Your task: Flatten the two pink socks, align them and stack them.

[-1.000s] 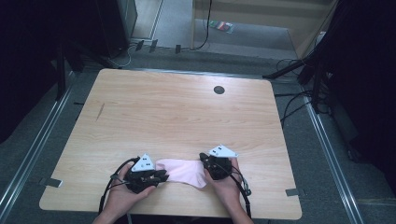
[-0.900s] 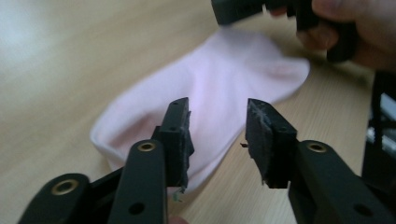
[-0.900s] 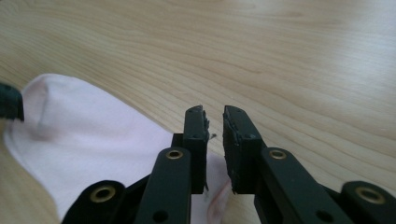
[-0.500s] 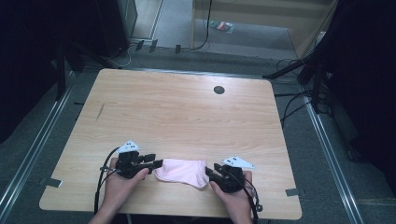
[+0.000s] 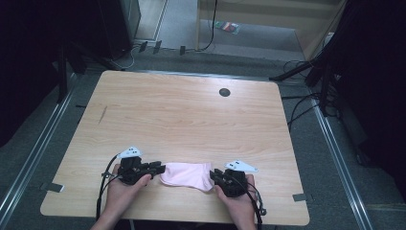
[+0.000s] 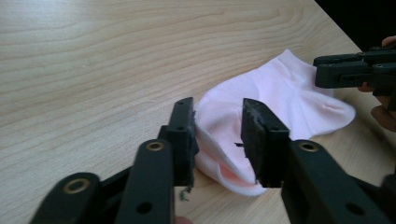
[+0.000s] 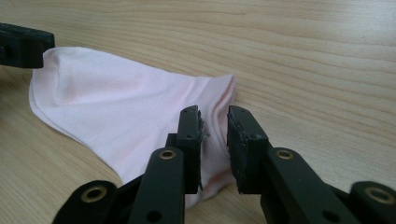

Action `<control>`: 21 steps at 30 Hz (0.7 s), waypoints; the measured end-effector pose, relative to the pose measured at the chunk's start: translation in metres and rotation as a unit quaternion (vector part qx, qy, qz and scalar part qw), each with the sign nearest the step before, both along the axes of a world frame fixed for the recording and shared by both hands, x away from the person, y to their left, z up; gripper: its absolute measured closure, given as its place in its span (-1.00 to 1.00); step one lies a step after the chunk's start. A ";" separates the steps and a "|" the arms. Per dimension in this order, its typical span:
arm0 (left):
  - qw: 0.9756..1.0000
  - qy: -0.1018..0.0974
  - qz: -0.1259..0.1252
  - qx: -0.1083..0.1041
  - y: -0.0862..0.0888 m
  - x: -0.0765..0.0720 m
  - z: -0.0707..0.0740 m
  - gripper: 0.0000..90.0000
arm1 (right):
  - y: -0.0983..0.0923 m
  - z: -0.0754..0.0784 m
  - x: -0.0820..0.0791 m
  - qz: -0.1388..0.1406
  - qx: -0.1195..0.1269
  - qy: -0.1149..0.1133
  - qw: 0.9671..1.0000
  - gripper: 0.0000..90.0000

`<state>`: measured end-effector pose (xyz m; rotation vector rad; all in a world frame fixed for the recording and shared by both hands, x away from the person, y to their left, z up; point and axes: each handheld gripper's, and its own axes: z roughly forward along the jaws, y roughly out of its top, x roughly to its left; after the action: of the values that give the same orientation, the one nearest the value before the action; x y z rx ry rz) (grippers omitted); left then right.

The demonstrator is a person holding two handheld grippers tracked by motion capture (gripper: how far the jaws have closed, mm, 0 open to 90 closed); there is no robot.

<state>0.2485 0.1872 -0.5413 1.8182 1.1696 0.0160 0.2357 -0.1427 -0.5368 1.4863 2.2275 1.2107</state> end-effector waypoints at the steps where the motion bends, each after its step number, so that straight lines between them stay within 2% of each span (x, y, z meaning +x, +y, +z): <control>1: 1.000 0.003 0.002 -0.003 0.000 0.001 -0.001 0.43 | 0.000 0.000 0.000 0.000 0.000 0.000 1.000 0.66; 4: 1.000 0.011 0.002 -0.007 -0.002 0.003 -0.004 0.47 | -0.002 0.000 0.002 0.001 0.017 0.001 1.000 0.65; 6: 1.000 0.006 0.005 -0.009 -0.002 0.003 -0.003 0.68 | -0.002 0.000 0.003 0.001 0.019 0.000 1.000 0.71; 7: 1.000 0.006 0.006 -0.007 -0.002 0.003 -0.003 0.68 | -0.001 -0.001 0.004 0.001 0.019 0.002 1.000 0.80; 9: 1.000 0.007 0.002 -0.003 0.001 0.002 -0.002 0.98 | 0.001 -0.002 0.007 0.007 0.013 -0.004 1.000 0.96; 11: 1.000 0.007 -0.003 -0.001 0.002 0.001 -0.002 1.00 | 0.002 -0.002 0.009 0.009 0.008 -0.007 1.000 0.98; 17: 1.000 -0.007 -0.010 -0.007 0.002 -0.002 0.005 1.00 | 0.002 0.004 0.010 0.016 0.022 -0.015 1.000 0.97; 19: 1.000 -0.014 -0.020 -0.005 0.002 -0.004 0.009 1.00 | -0.001 0.006 0.009 0.014 0.027 -0.013 0.999 0.97; 21: 1.000 -0.014 -0.021 -0.007 0.002 -0.005 0.010 1.00 | -0.002 0.007 0.009 0.014 0.028 -0.014 0.999 0.98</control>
<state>0.2437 0.1890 -0.5314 1.8237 1.1099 0.0088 0.2444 -0.1445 -0.5297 1.4528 2.2212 1.3049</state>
